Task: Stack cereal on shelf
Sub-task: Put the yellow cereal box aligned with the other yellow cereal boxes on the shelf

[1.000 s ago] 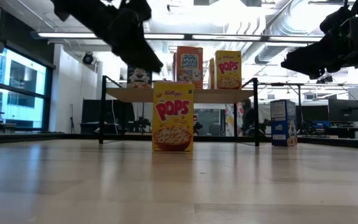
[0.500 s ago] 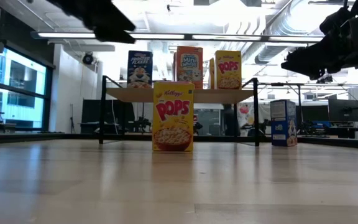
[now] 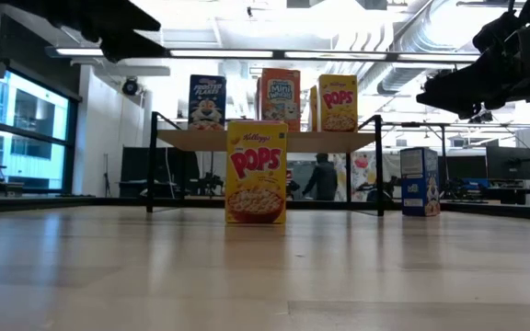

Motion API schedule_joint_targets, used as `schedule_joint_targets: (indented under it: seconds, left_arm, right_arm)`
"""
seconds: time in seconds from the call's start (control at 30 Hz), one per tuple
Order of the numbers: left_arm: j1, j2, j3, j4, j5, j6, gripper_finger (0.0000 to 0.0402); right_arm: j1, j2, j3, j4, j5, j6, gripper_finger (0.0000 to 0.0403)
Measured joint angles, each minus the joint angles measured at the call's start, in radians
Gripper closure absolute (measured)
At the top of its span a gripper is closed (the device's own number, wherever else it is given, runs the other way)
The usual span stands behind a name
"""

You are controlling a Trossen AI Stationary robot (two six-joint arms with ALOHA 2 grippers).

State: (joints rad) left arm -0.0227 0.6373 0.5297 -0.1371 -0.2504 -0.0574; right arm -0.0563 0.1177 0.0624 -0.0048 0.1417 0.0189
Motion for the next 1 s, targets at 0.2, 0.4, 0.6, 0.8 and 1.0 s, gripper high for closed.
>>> schedule_joint_targets:
  seconds: [0.2, 0.4, 0.6, 0.8, 1.0]
  left_arm:
    - [0.000, -0.031, -0.001, 0.000, 0.000, 0.025, 0.0085]
    - [0.000, -0.031, -0.001, 0.000, 0.000, 0.036, 0.0085]
    - [0.000, -0.031, -0.001, 0.000, 0.000, 0.025, 0.0085]
    - [0.000, -0.031, -0.001, 0.001, 0.000, 0.009, 0.0085]
    - [0.000, -0.031, -0.001, 0.006, -0.017, 0.005, 0.0085]
  right_arm:
    - [0.000, 0.000, 0.000, 0.012, 0.000, 0.004, 0.0187]
    - [0.000, 0.000, 0.000, 0.006, 0.000, 0.008, 0.0187]
    - [0.000, 0.000, 0.000, 0.031, -0.034, 0.108, 0.0187]
    - [0.000, 0.000, 0.000, 0.035, 0.000, 0.112, 0.0187]
    - [0.000, 0.000, 0.000, 0.040, 0.000, 0.112, 0.0187]
